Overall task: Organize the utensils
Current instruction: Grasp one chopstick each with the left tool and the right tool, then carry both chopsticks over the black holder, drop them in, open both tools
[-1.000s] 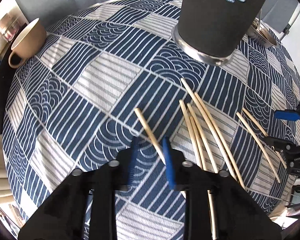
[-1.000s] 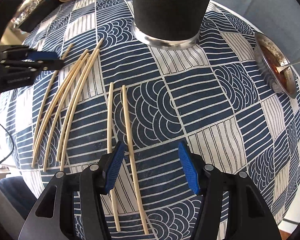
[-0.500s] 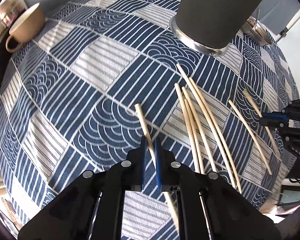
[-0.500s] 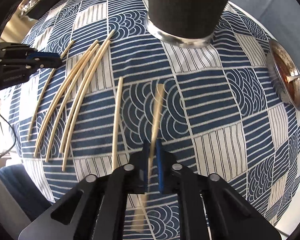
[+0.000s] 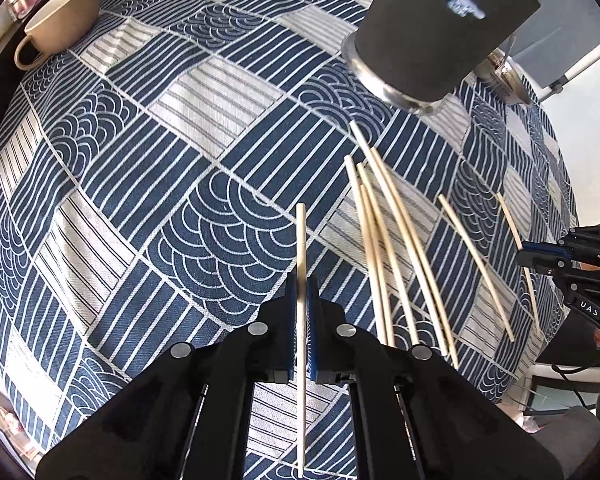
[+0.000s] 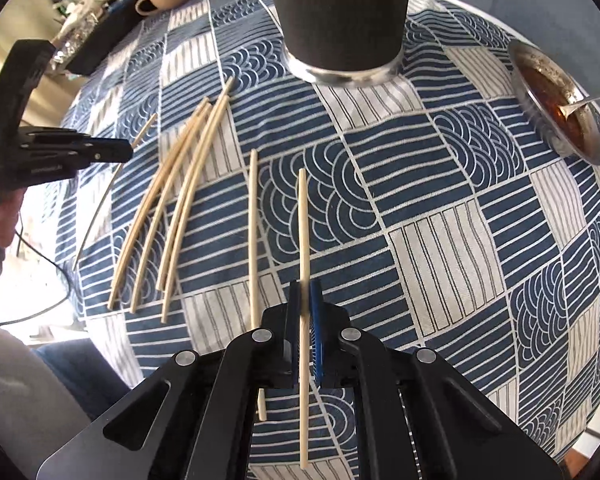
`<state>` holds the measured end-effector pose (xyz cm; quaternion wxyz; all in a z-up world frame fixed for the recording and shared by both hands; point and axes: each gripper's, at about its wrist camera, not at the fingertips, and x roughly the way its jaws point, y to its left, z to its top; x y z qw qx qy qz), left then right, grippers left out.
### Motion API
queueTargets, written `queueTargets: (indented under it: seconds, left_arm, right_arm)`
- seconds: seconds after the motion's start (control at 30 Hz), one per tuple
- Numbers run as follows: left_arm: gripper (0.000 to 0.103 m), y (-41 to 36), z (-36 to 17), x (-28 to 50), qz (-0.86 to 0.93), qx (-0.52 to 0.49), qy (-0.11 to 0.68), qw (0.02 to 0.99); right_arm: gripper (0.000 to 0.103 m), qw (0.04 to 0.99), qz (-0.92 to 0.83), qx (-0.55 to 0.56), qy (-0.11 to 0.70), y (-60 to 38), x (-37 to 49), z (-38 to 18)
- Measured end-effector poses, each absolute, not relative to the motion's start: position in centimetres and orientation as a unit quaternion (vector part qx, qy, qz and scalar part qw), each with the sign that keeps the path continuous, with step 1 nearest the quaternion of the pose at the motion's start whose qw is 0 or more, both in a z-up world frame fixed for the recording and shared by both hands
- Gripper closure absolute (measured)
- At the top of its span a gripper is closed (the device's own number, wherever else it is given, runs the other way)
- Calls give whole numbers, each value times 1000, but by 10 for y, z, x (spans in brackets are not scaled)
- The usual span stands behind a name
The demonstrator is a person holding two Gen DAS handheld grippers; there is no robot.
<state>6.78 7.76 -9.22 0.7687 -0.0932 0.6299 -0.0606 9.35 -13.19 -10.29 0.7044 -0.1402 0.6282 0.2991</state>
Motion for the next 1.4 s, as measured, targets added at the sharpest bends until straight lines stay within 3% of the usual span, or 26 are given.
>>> queueTargets:
  seconds: [0.3, 0.73, 1.4]
  left_arm:
    - [98, 86, -53, 62, -76, -139, 587, 794]
    - [98, 78, 2, 77, -75, -123, 529, 837]
    - [98, 54, 118, 157, -100, -72, 405, 906]
  right_arm:
    - [98, 727, 339, -22, 597, -139, 105, -70]
    - [98, 756, 377, -57, 532, -101, 122, -14]
    - [98, 824, 377, -11, 423, -108, 193, 82]
